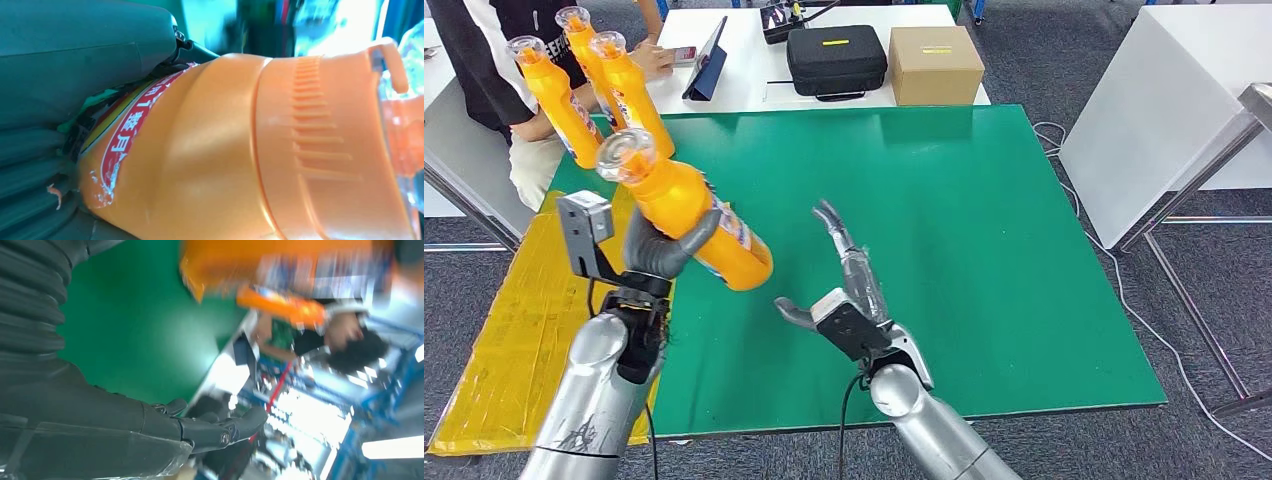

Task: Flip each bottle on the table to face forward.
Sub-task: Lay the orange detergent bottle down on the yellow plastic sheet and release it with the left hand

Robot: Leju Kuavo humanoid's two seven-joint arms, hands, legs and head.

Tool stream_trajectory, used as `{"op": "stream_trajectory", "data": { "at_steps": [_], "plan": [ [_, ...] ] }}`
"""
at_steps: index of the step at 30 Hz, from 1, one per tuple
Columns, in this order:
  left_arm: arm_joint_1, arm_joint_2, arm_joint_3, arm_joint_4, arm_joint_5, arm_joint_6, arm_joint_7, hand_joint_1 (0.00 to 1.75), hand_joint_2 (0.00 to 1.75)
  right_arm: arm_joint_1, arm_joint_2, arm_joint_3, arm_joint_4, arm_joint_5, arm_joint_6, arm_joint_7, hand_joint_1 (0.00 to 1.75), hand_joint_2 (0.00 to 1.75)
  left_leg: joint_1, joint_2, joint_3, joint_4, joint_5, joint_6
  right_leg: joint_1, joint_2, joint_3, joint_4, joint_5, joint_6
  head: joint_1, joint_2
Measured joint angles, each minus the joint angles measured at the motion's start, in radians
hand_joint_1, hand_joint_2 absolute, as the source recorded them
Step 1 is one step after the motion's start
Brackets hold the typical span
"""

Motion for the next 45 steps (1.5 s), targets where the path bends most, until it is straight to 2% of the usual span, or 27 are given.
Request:
{"op": "stream_trajectory", "data": {
  "at_steps": [5, 10, 13, 19, 22, 30, 38, 41, 45],
  "plan": [
    [0.000, 0.018, 0.028, -0.008, -0.036, 0.014, -0.012, 1.75, 1.75, 0.021, -0.017, -0.028, -0.049, 0.002, -0.018, -0.007, 0.00, 1.75, 0.000, 0.000, 0.000, 0.000, 0.000, 0.000, 0.000, 0.000, 0.000, 0.000, 0.000, 0.000, 0.000, 0.000],
    [0.037, 0.113, 0.164, -0.055, -0.313, 0.125, -0.078, 1.75, 1.75, 0.145, -0.074, -0.202, -0.263, 0.033, -0.056, -0.029, 0.00, 1.75, 0.000, 0.000, 0.000, 0.000, 0.000, 0.000, 0.000, 0.000, 0.000, 0.000, 0.000, 0.000, 0.000, 0.000],
    [0.044, 0.133, 0.177, -0.056, -0.384, 0.154, -0.098, 1.75, 1.75, 0.165, -0.077, -0.233, -0.295, 0.034, -0.059, -0.029, 0.00, 1.75, 0.000, 0.000, 0.000, 0.000, 0.000, 0.000, 0.000, 0.000, 0.000, 0.000, 0.000, 0.000, 0.000, 0.000],
    [0.048, 0.147, 0.186, -0.056, -0.406, 0.165, -0.101, 1.75, 1.75, 0.181, -0.078, -0.255, -0.322, 0.036, -0.059, -0.029, 0.00, 1.75, 0.000, 0.000, 0.000, 0.000, 0.000, 0.000, 0.000, 0.000, 0.000, 0.000, 0.000, 0.000, 0.000, 0.000],
    [0.048, 0.154, 0.184, -0.055, -0.499, 0.194, -0.094, 1.75, 1.75, 0.187, -0.078, -0.260, -0.332, 0.037, -0.059, -0.030, 0.00, 1.75, 0.000, 0.000, 0.000, 0.000, 0.000, 0.000, 0.000, 0.000, 0.000, 0.000, 0.000, 0.000, 0.000, 0.000],
    [0.024, 0.192, 0.105, 0.042, -1.045, 0.259, 0.002, 1.75, 1.75, 0.195, -0.080, -0.276, -0.349, 0.048, -0.039, -0.023, 0.00, 1.75, 0.000, 0.000, 0.000, 0.000, 0.000, 0.000, 0.000, 0.000, -0.001, 0.000, 0.000, 0.000, 0.000, 0.000],
    [-0.042, 0.181, -0.022, 0.331, -1.435, 0.260, 0.088, 1.75, 1.75, 0.191, -0.069, -0.276, -0.349, 0.071, 0.007, 0.005, 0.00, 1.75, 0.000, 0.000, 0.000, 0.000, 0.000, 0.000, 0.000, 0.000, -0.001, 0.000, 0.000, 0.000, 0.000, 0.000],
    [-0.065, 0.166, -0.071, 0.444, -1.501, 0.269, 0.109, 1.75, 1.75, 0.186, -0.062, -0.276, -0.349, 0.077, 0.022, 0.014, 0.00, 1.75, 0.000, 0.000, -0.001, 0.000, 0.000, 0.000, 0.000, 0.000, -0.001, 0.000, 0.000, 0.000, 0.000, 0.000],
    [-0.086, 0.146, -0.097, 0.540, -1.508, 0.272, 0.110, 1.75, 1.75, 0.183, -0.060, -0.276, -0.351, 0.081, 0.028, 0.021, 0.00, 1.75, 0.000, 0.000, -0.001, 0.000, 0.000, 0.000, 0.000, 0.000, -0.001, 0.000, 0.000, 0.000, 0.000, 0.000]
  ]
}}
